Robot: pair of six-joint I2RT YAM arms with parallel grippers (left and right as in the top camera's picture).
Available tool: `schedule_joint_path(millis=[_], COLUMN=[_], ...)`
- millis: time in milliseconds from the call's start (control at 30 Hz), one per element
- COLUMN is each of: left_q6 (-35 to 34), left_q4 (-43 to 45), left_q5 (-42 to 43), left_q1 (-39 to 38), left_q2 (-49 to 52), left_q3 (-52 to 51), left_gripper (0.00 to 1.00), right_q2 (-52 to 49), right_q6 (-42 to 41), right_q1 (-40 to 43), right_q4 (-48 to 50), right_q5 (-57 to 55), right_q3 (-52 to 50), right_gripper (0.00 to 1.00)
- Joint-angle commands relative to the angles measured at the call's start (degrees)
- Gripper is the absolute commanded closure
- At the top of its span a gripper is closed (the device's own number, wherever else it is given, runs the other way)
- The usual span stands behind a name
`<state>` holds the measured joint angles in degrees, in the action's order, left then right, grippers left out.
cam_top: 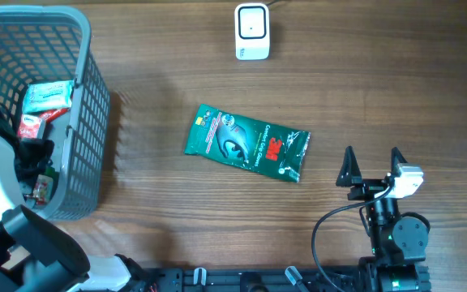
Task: Scan the item barcode
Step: 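Reach into the basket and grasp the green-capped jar with left gripper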
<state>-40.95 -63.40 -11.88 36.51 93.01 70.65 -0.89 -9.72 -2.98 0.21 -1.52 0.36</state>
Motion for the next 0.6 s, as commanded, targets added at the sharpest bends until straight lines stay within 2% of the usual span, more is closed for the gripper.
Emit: schedule_joint_path(millis=[0,567], left_q6=[1.60,1.60], left_q4=[3.02,15.58], left_q5=[0.24,-0.26], left_q1=[0.37,0.42], left_q2=[0.52,0.55], left_q3=[-2.64,-12.31], left_gripper=[0.00,0.01], right_q2=[0.28,0.28], right_q6=[0.72,0.72], right_q1=[-0.33,-0.33], right_q4=[0.24,0.22], right_q5=[0.50,0.50], right_q3=[-0.07,-0.07], right_gripper=[0.00,0.00])
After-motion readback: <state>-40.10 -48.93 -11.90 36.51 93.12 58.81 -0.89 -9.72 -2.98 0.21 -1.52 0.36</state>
